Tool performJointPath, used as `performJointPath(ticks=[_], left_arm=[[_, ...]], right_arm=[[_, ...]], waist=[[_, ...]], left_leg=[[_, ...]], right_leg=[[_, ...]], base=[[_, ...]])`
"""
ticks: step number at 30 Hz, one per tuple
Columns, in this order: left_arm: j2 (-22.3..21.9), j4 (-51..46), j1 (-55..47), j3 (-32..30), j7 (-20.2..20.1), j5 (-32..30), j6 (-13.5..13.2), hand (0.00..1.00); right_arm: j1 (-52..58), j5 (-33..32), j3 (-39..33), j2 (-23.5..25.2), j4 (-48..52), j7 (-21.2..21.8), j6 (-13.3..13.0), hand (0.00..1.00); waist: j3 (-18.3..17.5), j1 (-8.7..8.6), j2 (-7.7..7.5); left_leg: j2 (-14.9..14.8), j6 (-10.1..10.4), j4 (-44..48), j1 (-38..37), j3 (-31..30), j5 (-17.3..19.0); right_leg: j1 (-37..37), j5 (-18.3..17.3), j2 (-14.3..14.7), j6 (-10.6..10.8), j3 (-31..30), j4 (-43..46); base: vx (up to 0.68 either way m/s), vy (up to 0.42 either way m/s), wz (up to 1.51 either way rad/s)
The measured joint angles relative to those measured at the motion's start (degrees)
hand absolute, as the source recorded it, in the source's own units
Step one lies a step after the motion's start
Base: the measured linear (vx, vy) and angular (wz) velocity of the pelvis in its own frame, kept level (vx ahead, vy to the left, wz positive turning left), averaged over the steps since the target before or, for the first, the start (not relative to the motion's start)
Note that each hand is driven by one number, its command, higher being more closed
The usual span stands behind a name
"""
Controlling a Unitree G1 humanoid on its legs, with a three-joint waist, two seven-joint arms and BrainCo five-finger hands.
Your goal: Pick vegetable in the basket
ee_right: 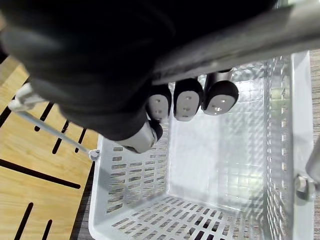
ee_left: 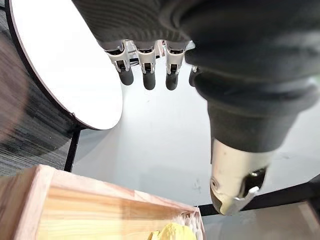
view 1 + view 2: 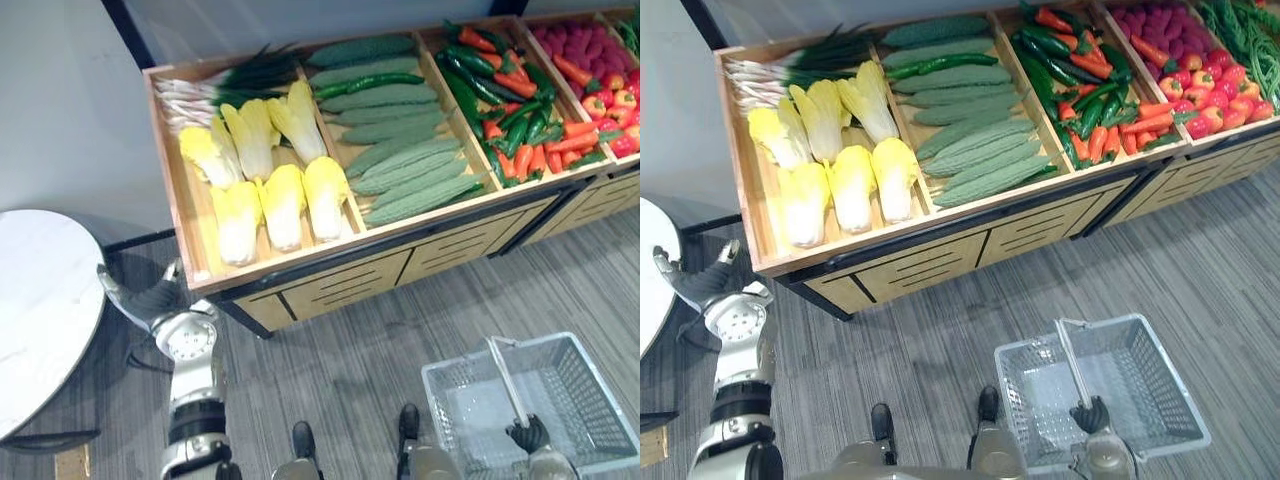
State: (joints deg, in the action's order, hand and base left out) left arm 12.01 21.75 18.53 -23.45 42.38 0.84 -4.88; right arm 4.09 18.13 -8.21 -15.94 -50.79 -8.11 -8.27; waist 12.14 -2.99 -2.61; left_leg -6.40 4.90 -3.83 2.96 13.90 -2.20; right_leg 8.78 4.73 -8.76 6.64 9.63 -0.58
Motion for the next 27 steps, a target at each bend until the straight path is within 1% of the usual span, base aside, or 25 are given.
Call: performJointPath(ticks=[3, 5, 8, 11, 13, 17, 19, 20, 23, 27], left_arm=[[2.0, 2.8, 3.8, 0.1, 0.0, -1.9, 0.6, 0.0], [3.1, 4.4, 6.3, 0.0, -0.1, -2.0, 0.8, 0.0], [4.8, 5.6, 9.4, 0.1, -0.1, -2.2, 1.8, 0.0], [6.2, 7.3, 11.6, 0.3, -0.5, -2.4, 2.6, 0.0], [7.3, 8.4, 12.3, 0.8, -1.1, -4.5, 2.9, 0.0], [7.5, 10.4, 15.0, 1.7, -2.3, -4.5, 3.1, 0.0], [7.5, 11.0, 15.9, 2.6, -2.8, -6.2, 3.4, 0.0], [7.5, 11.4, 16.3, 3.1, -2.9, -6.3, 3.6, 0.0], [7.5, 14.6, 17.8, 3.5, -3.9, -6.2, 4.0, 0.0], [7.5, 16.4, 18.1, 4.0, -5.1, -6.3, 4.3, 0.0]], right_arm=[[-0.9, 0.0, 0.3, 0.0, 1.0, 0.0, -0.8, 1.0], [-1.5, 0.0, 0.3, 0.0, 1.0, 0.0, -1.3, 1.0], [-2.8, 0.0, 0.7, -0.1, 1.1, -0.1, -1.8, 1.0], [-3.1, -0.1, 1.7, -0.8, 1.5, -0.1, -2.1, 1.0], [-3.5, -0.1, 2.1, -0.9, 2.5, -0.1, -2.2, 1.0], [-4.3, -0.1, 2.6, -1.0, 2.9, -0.3, -2.5, 1.0], [-4.6, -0.1, 2.7, -1.0, 3.2, -0.4, -2.5, 1.0], [-4.7, -0.1, 3.0, -1.0, 3.2, -0.5, -2.5, 1.0], [-5.3, -0.2, 3.9, -1.0, 3.4, -0.8, -2.5, 1.0], [-5.3, -0.6, 4.2, -1.0, 3.7, -1.0, -2.9, 1.0]], waist=[[1.8, -0.11, -0.04], [2.2, -0.32, -0.06], [4.0, -0.22, -0.5], [4.9, -1.02, -0.67], [5.9, -1.35, -0.88], [6.6, -1.33, -1.1], [7.4, -1.36, -1.2], [7.6, -1.34, -1.31], [8.1, -1.41, -1.38], [9.0, -1.49, -1.4]], left_leg=[[0.0, 0.0, -0.1, 0.2, -0.1, 0.0], [0.0, 0.0, 0.0, 1.0, -0.1, 0.0], [-0.2, 0.0, 0.1, 1.1, -0.2, 0.0], [-0.3, 0.0, 0.1, 1.9, -0.2, 0.0], [-0.3, 0.1, 0.1, 2.0, 0.0, 0.1], [-0.3, 0.2, 0.3, 3.1, 0.2, 0.1], [-0.3, 0.2, 0.6, 3.1, 0.4, 0.1], [-0.4, 0.2, 0.8, 3.3, 0.6, 0.2], [-0.5, 0.3, 1.5, 3.8, 1.1, 0.4], [-0.8, 0.4, 1.7, 3.8, 1.2, 0.6]], right_leg=[[0.6, 0.3, 0.1, 0.0, -0.8, -0.2], [1.6, 0.5, 0.2, -0.1, -1.1, -0.2], [2.2, 0.9, 0.5, -0.1, -2.4, -0.2], [3.2, 1.1, 0.6, -0.1, -2.7, -0.1], [3.6, 1.1, 0.6, -0.1, -3.3, 0.0], [5.0, 1.4, 0.7, -0.1, -4.0, 0.2], [5.2, 1.4, 0.7, -0.1, -4.5, 0.5], [5.5, 1.4, 0.8, -0.1, -5.5, 0.6], [6.0, 1.7, 0.9, -0.2, -6.0, 0.7], [6.1, 1.8, 1.2, -0.3, -6.4, 0.7]], base=[[0.01, -0.003, -0.15], [0.01, -0.002, -0.11], [0.01, -0.011, -0.18], [0.01, -0.005, -0.04], [0.01, -0.002, -0.1], [0.0, -0.001, -0.08], [0.0, 0.0, -0.07], [0.0, -0.001, -0.09], [-0.01, -0.005, -0.08], [-0.01, -0.003, -0.02]])
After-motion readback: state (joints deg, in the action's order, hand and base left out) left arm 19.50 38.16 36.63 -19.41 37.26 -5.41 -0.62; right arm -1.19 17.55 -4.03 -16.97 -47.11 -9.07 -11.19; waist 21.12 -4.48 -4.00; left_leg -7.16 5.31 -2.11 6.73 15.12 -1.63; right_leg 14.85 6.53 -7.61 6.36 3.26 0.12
